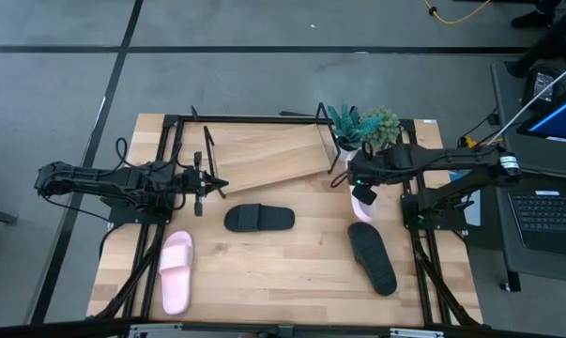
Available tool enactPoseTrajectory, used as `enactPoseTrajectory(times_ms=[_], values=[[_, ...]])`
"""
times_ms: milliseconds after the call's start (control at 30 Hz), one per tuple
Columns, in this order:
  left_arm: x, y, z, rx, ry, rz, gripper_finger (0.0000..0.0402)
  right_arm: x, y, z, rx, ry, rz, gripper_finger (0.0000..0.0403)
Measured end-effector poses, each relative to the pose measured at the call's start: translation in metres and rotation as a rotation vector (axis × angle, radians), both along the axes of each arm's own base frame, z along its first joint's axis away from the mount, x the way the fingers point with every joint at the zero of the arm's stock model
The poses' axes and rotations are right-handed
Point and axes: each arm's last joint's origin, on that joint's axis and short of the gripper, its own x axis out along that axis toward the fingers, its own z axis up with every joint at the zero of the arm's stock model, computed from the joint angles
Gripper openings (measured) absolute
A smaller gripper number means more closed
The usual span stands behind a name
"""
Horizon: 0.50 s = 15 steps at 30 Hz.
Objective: Pick and place slides into the shelf
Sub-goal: Put the top pink slide on the shelf
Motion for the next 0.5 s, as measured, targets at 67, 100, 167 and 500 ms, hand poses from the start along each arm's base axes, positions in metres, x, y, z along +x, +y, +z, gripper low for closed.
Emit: enactPoseTrajectory(times_ms=[67,100,167,500], values=[[0.000,0.000,0.000,0.000,0.000,0.000,0.0000,0.001,0.005,0.008,0.001,-0.022,0.015,0.0006],[0.000,0.000,0.000,0.000,0.000,0.000,0.0000,0.001,0.008,0.012,0.002,-0.031,0.027,0.0006],[0.000,0.000,0.000,0.000,0.000,0.000,0.0000,0.001,0.013,0.021,0.003,-0.052,0.051,0.0006],[0.000,0.000,0.000,-0.001,-0.001,0.000,0.0000,0.002,0.029,0.065,-0.148,-0.208,0.131,0.0006]])
